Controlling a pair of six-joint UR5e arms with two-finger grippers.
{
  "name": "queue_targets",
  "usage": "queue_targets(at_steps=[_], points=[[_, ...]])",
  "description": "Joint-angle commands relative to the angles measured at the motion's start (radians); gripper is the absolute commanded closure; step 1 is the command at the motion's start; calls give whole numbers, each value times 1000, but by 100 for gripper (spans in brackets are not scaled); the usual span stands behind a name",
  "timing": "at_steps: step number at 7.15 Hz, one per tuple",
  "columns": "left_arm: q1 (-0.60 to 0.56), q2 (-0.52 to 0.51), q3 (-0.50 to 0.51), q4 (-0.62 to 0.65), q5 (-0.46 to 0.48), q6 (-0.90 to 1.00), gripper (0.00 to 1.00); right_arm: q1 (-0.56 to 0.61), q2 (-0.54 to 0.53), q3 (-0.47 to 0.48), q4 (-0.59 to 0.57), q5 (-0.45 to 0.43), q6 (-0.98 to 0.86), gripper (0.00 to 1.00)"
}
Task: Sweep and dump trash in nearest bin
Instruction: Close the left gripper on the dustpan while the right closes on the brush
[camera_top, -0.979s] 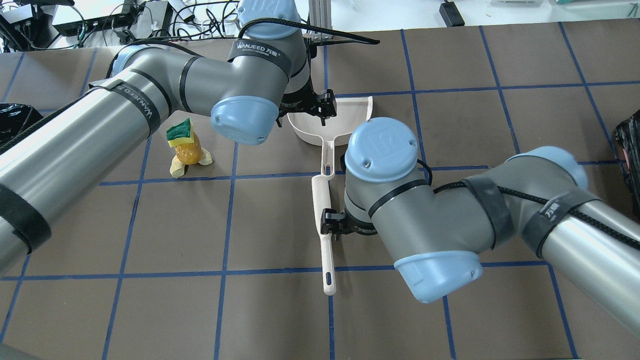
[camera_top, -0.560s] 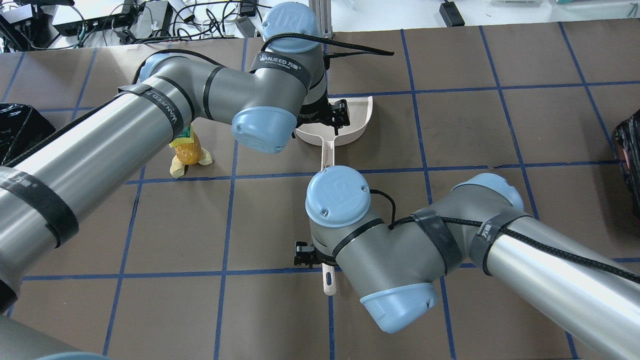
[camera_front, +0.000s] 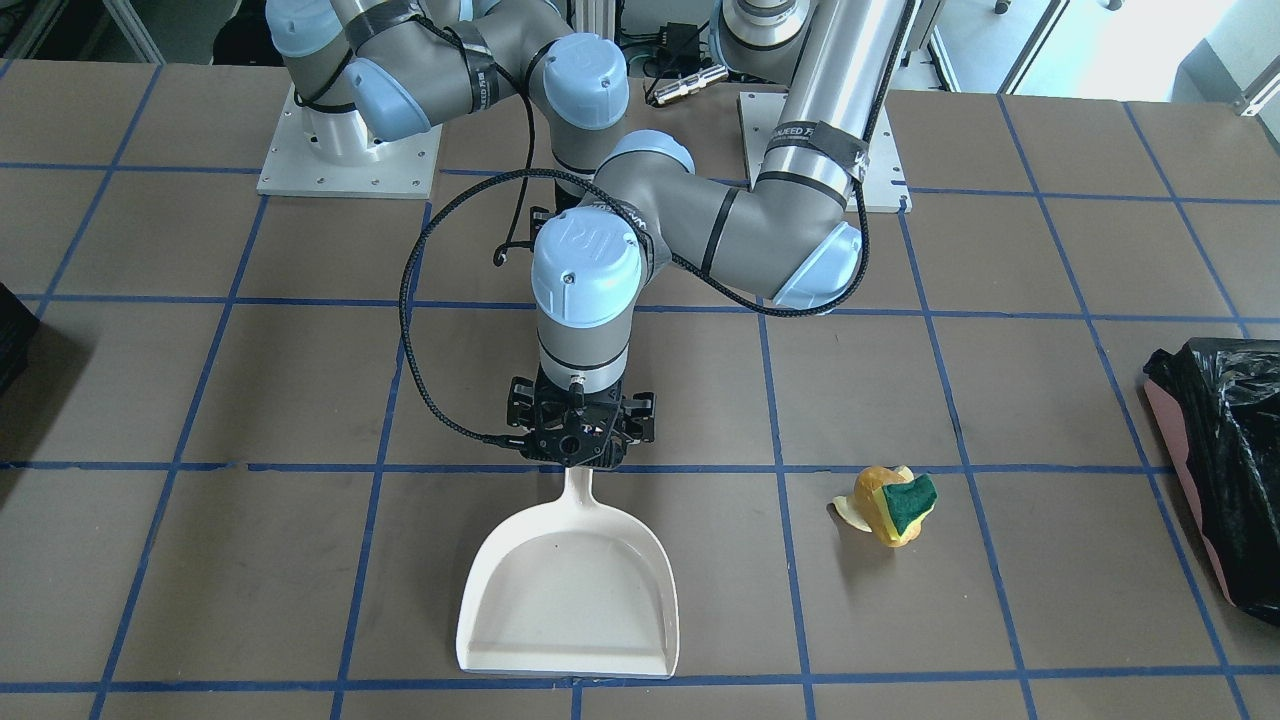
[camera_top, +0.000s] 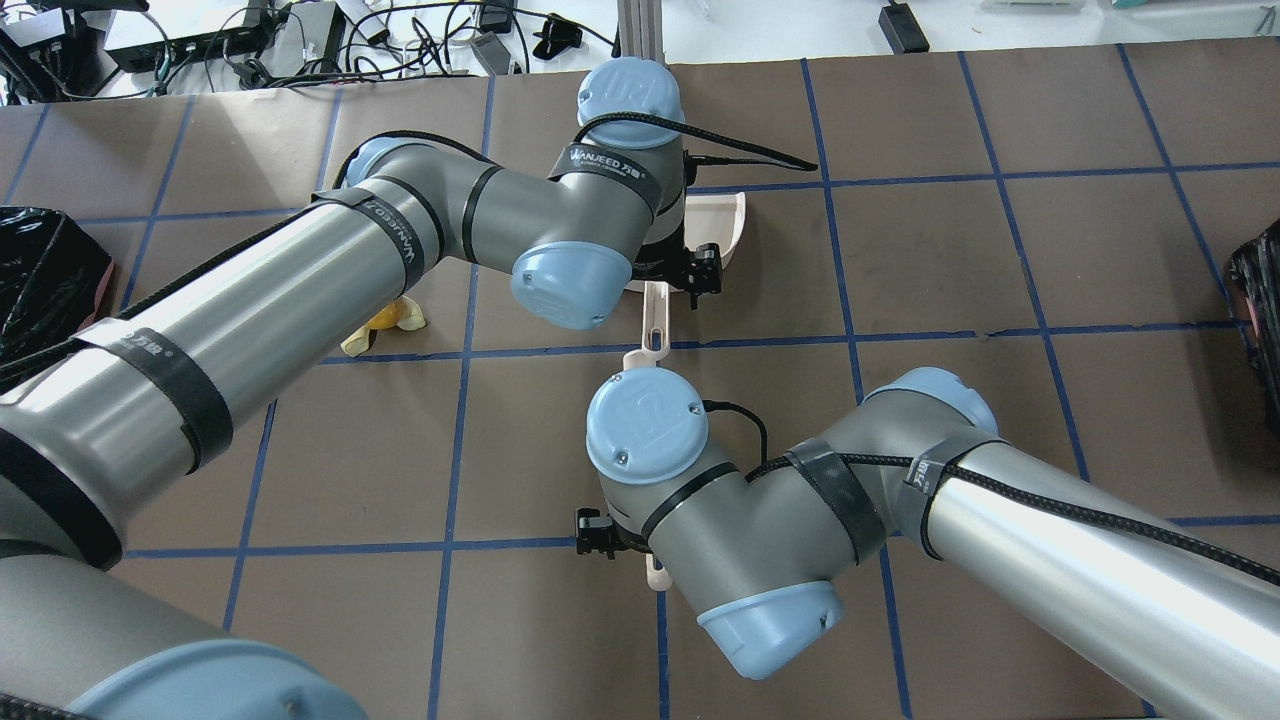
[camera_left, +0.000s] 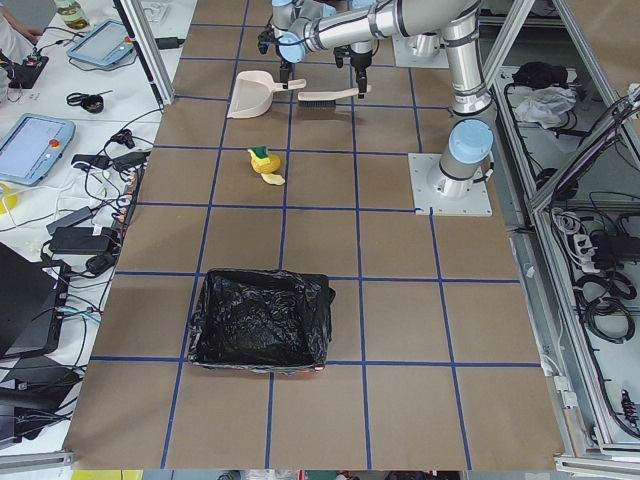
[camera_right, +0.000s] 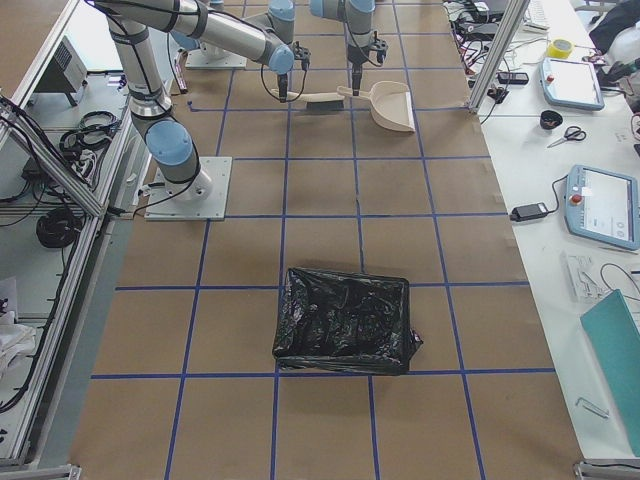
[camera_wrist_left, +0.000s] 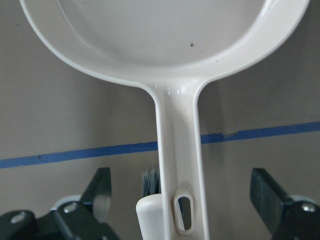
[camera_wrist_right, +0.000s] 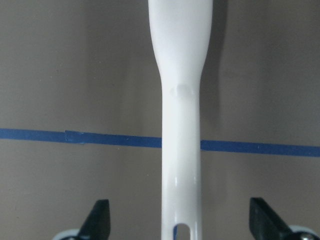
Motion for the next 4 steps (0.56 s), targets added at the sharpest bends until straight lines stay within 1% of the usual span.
queue_targets(at_steps=[1, 2, 3, 4], points=[[-5, -24, -2, -5, -2, 39, 0, 1, 3, 1, -1, 3, -4, 21], [-7, -27, -2, -11, -3, 38, 6, 1, 3, -4, 6, 6, -4, 41], [-7, -27, -2, -13, -20, 36, 21, 1, 3, -6, 9, 7, -4, 64], [-7, -25, -2, -14, -40, 20, 33, 1, 3, -6, 13, 6, -4, 91]])
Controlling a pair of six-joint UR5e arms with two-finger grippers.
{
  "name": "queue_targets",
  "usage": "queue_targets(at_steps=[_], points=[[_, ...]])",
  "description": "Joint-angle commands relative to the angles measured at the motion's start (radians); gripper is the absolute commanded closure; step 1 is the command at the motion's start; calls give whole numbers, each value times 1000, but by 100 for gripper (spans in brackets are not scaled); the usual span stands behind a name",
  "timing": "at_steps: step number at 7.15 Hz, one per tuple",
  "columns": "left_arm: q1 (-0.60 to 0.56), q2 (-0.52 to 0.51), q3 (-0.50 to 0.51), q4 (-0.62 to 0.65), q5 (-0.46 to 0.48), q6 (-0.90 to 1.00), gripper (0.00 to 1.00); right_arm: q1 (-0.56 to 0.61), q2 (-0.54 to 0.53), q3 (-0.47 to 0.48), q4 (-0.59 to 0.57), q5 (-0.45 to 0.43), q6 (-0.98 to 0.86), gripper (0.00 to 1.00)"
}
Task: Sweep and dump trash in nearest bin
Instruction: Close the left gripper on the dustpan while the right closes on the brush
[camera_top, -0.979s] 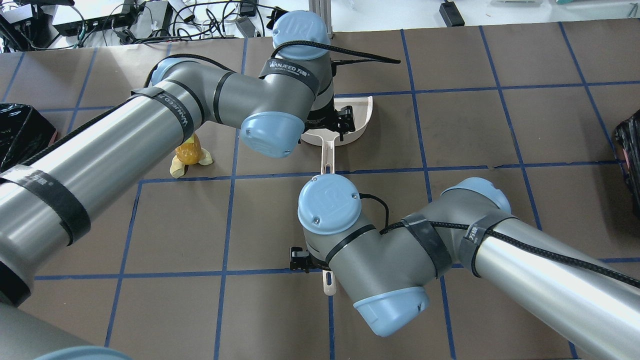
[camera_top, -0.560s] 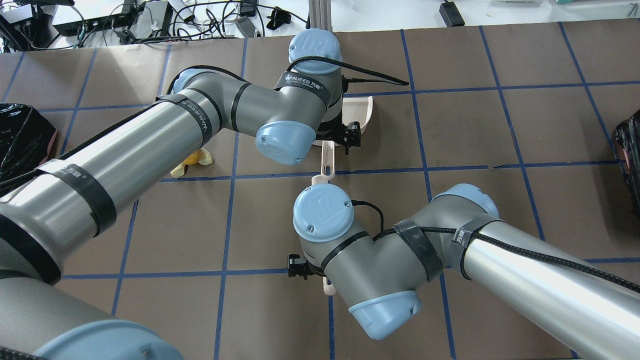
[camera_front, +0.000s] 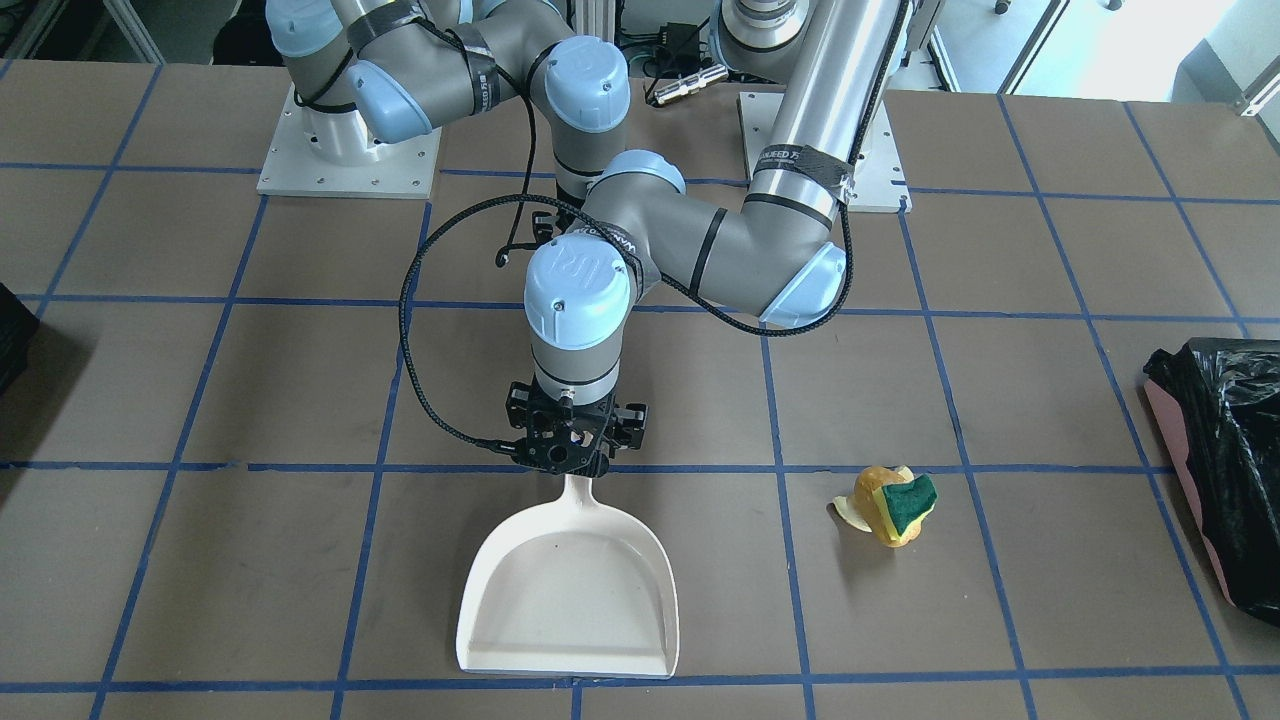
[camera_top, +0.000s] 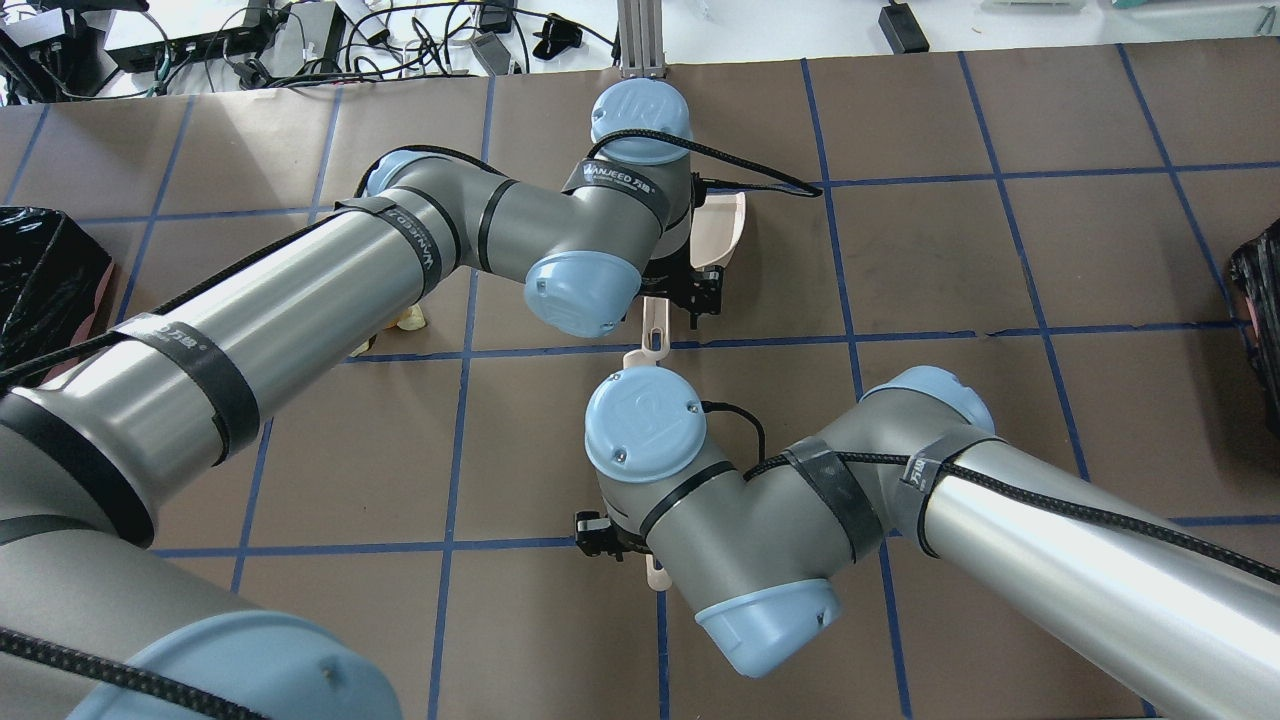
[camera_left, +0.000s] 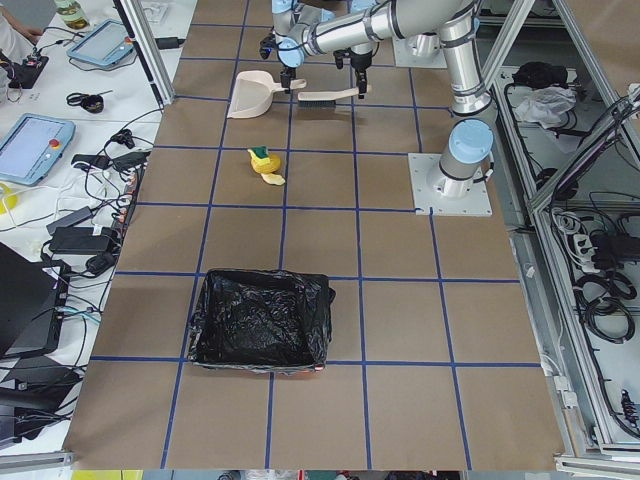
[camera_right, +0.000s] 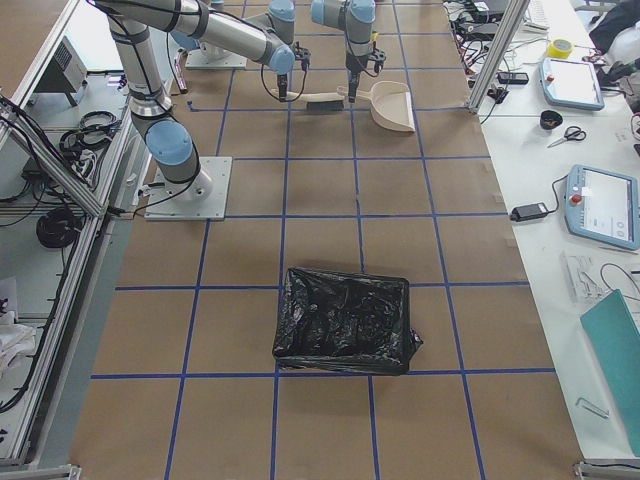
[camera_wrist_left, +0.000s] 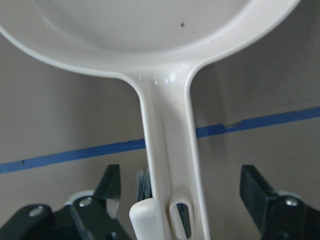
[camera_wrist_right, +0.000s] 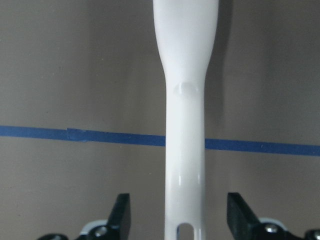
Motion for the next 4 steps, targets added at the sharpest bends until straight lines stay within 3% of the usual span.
queue_targets(at_steps=[1, 2, 4], points=[[0, -1, -5, -4, -23, -13, 47, -1, 0, -3, 1, -2, 3, 100], [0, 0, -6, -24, -21, -12, 97, 0, 0, -1, 1, 0, 0, 100], [0, 11, 1, -33, -23, -4, 100, -1, -6, -1, 8, -17, 11, 100]])
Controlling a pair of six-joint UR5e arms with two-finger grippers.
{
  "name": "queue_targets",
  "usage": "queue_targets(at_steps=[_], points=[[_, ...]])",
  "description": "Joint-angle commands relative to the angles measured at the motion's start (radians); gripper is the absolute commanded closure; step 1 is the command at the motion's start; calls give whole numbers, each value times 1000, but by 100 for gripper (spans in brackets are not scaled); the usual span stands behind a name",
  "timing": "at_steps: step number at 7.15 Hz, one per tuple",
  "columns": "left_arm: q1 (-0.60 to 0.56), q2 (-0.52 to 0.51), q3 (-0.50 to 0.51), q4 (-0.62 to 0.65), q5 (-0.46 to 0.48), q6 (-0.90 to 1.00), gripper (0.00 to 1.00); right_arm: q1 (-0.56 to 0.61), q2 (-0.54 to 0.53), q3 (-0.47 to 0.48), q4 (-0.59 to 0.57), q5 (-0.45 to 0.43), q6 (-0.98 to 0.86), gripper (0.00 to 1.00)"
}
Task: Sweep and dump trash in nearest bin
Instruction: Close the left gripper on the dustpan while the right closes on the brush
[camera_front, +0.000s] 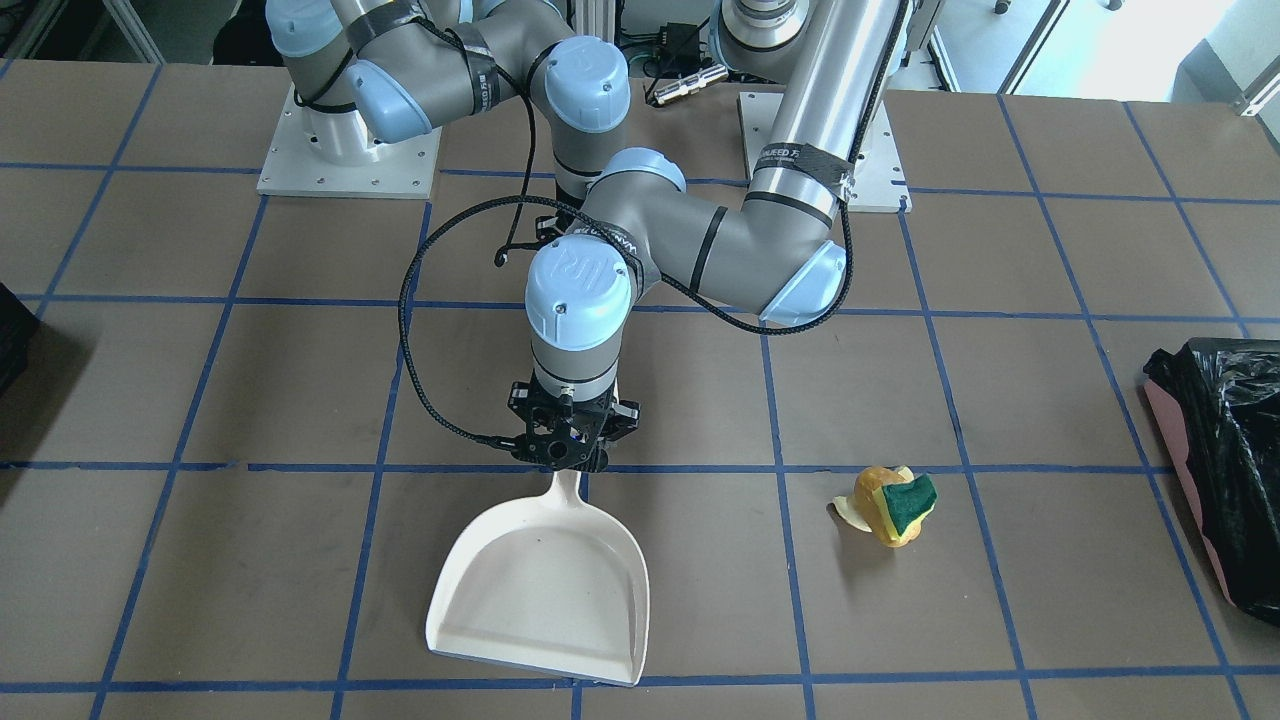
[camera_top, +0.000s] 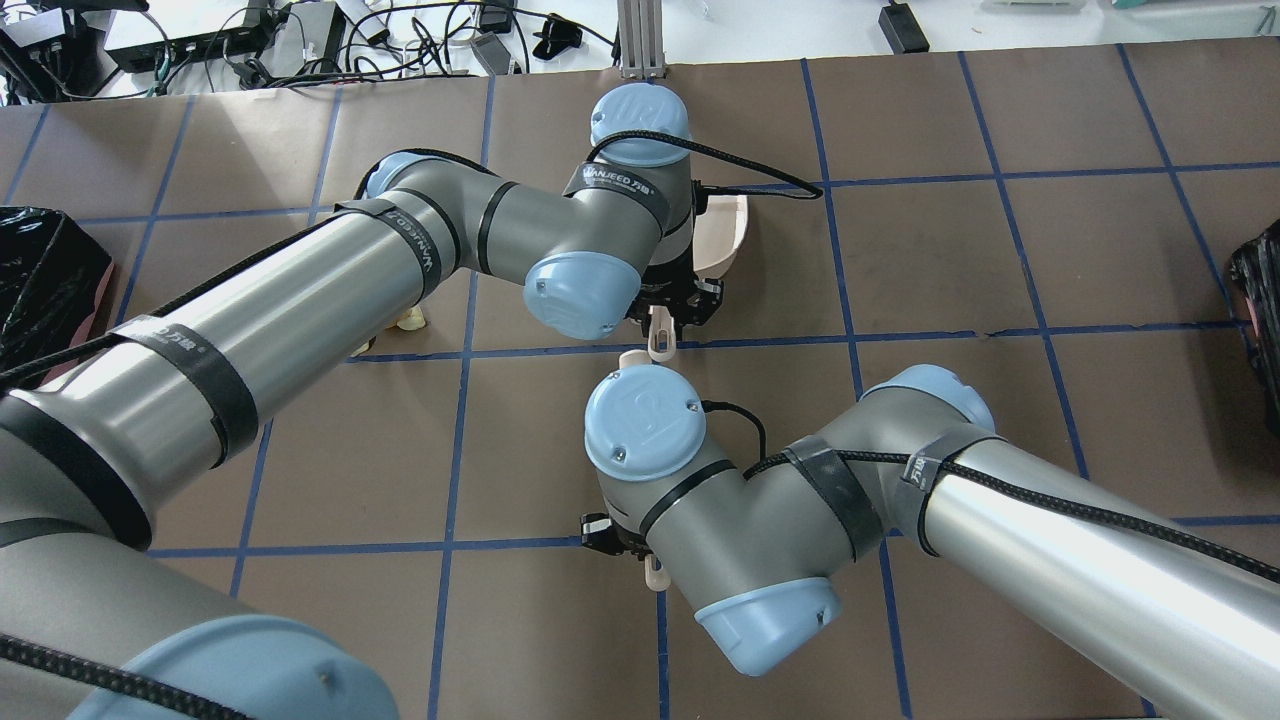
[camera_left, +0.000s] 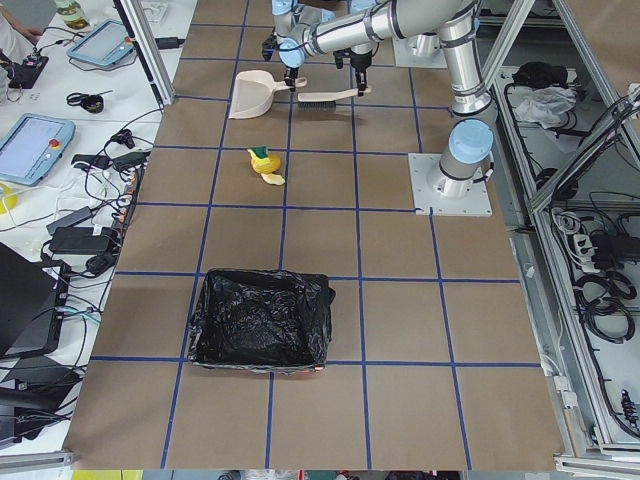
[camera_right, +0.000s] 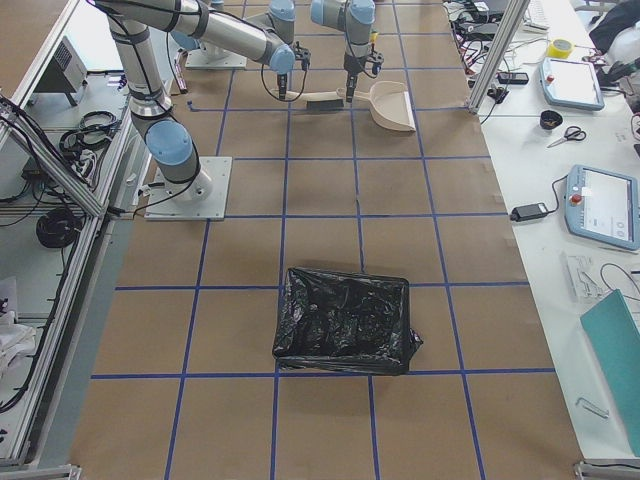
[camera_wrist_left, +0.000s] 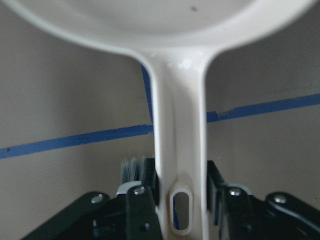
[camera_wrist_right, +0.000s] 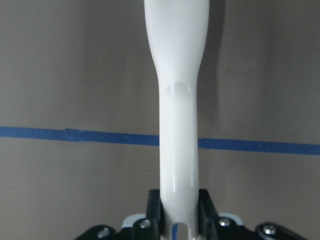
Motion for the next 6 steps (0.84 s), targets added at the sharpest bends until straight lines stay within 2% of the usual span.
queue_targets(at_steps=[1, 3, 6], points=[[2, 26, 13, -5, 1, 17, 100, -2, -7, -1, -2, -8, 10, 100], [2, 24, 25, -2, 2, 15, 100, -2, -6, -3, -5, -6, 80, 100], [2, 5, 25, 1, 7, 13, 100, -13, 5, -58, -7, -40, 371, 100]])
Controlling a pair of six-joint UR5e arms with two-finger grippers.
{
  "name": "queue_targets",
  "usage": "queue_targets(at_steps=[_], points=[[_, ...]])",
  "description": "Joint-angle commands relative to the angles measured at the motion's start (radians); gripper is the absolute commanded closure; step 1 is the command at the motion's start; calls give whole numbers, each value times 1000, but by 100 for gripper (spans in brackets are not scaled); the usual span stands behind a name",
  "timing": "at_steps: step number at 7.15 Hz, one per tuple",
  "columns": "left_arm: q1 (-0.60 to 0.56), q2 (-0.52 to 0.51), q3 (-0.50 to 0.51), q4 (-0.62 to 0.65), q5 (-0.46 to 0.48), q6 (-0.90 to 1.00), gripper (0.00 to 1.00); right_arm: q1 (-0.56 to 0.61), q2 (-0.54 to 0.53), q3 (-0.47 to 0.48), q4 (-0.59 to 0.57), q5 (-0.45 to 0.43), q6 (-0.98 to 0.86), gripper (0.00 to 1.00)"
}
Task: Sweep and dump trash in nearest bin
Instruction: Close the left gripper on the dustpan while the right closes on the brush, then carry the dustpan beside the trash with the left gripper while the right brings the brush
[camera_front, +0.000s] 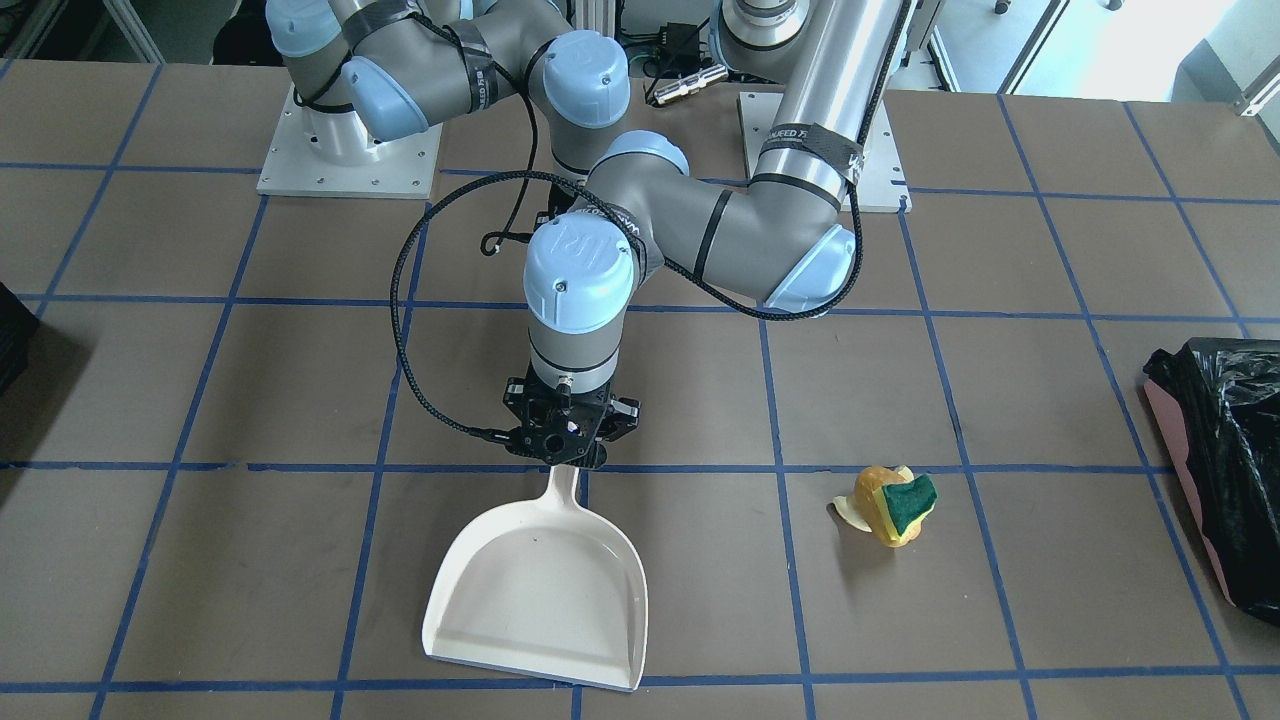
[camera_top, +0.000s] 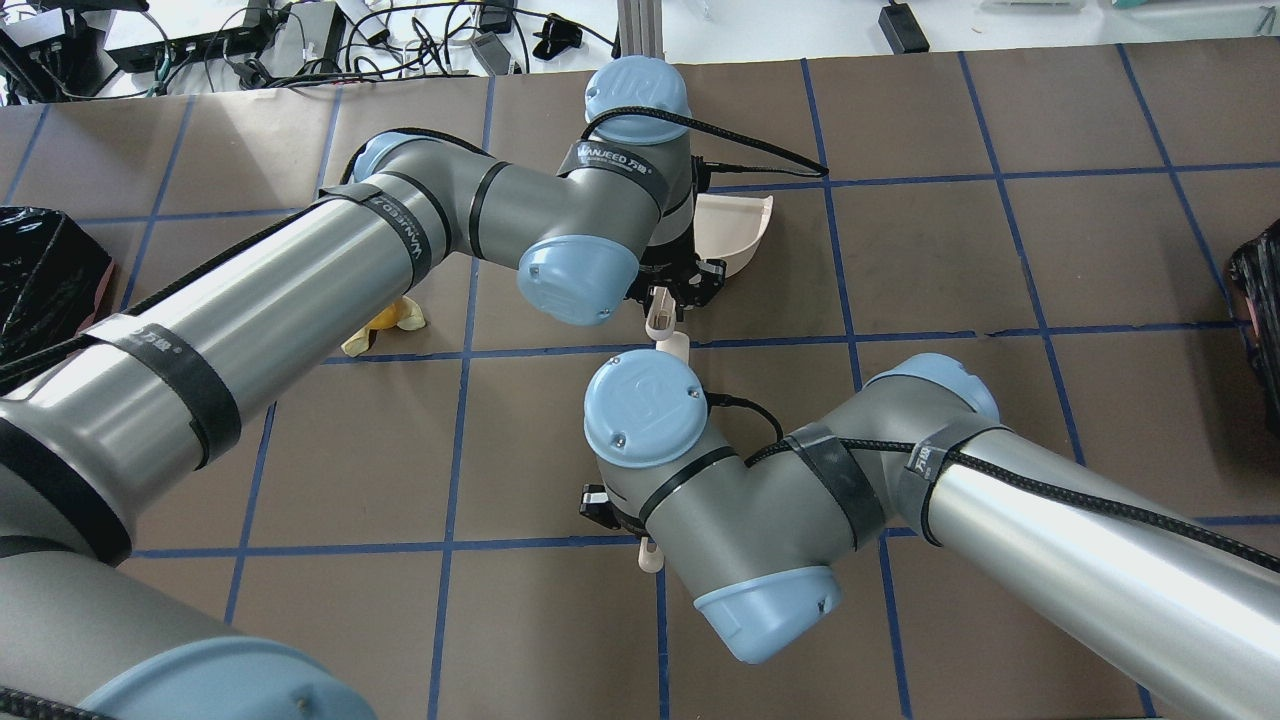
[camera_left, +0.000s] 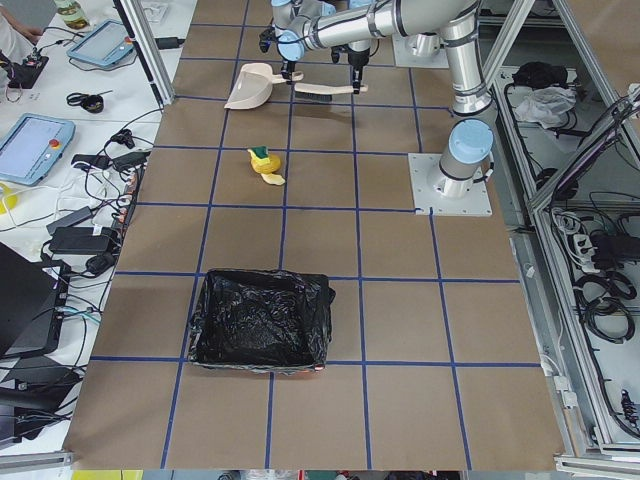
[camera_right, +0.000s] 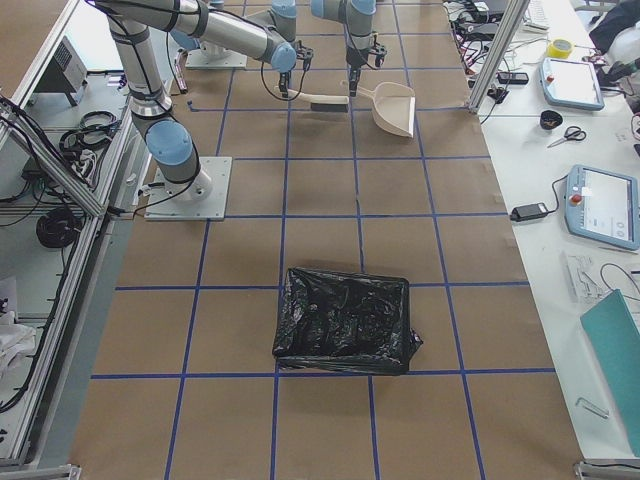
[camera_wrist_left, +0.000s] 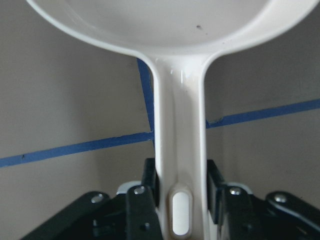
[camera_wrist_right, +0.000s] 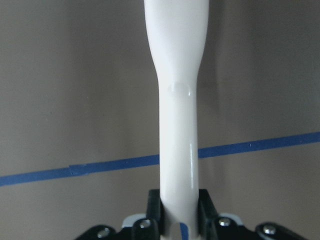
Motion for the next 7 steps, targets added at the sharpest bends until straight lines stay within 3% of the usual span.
queue_targets(at_steps=[1, 2, 4, 7], points=[[2, -9, 2, 5, 3, 6, 100, -3, 6, -31, 0, -32, 220, 100], [5, 0, 7, 6, 11, 45, 100, -3, 6, -29, 0, -73, 302, 100], [38, 30, 44, 2, 12, 75, 100, -3, 8, -28, 2, -75, 399, 100], [194, 103, 88, -62, 11, 272, 100, -11, 29, -79, 6, -74, 621, 100]])
